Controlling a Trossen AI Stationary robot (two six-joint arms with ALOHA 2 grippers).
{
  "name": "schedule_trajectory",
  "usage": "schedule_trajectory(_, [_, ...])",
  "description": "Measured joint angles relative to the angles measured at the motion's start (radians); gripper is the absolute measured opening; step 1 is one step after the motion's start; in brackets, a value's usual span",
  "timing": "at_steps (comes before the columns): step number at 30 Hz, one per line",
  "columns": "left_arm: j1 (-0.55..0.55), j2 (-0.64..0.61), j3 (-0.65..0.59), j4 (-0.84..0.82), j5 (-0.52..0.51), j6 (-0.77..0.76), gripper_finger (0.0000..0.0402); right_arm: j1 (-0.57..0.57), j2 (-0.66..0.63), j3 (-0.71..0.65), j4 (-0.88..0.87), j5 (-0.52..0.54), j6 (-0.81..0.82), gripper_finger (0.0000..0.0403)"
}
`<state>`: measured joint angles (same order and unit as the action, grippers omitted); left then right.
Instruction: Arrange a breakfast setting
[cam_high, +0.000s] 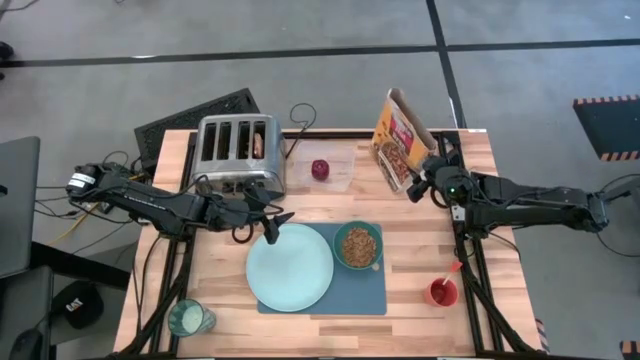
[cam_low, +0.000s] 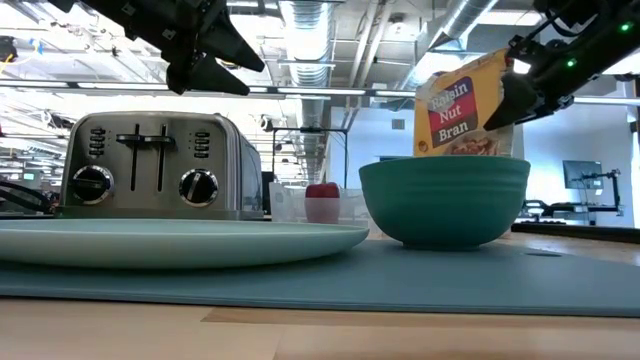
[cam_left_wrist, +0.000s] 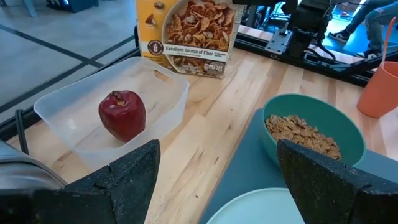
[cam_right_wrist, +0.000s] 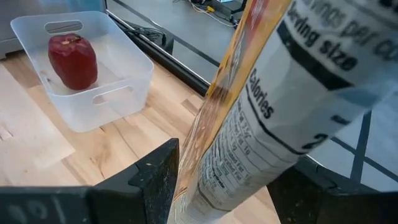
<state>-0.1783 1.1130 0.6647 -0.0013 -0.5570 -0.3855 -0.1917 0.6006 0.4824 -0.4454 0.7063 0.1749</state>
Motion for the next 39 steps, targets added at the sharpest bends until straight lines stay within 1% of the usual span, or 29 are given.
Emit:
schedule_trajectory(8, [0.000,0.000,0.000,0.000,0.000,0.000,0.0306,0.000,0.000,0.001,-0.087,-0.004,0.032,0.0249])
schedule_trajectory(12, [0.000,0.000,0.000,0.000,0.000,0.001,0.0306,0.001,0.000,0.035,-0.150,-0.058,0.058,0.0249])
schedule_trajectory(17, [0.000,0.000,0.000,-0.001,0.000,0.001,0.0306,0.022,0.000,0.069,-0.161,-0.129,0.087,0.0249])
schedule_trajectory(25, [0.000,0.000,0.000,-0.001,0.001,0.001,0.0306,0.063,0.000,0.102,-0.206,-0.130,0.114,0.0249])
schedule_trajectory(32, [0.000,0.000,0.000,-0.001,0.001,0.001,0.0306,0.063,0.000,0.160,-0.283,-0.134,0.146,0.0249])
schedule_trajectory(39, [0.000,0.000,0.000,-0.002,0.019,0.002,0.0306,0.067,0.000,0.233,-0.435,-0.278,0.247,0.0249])
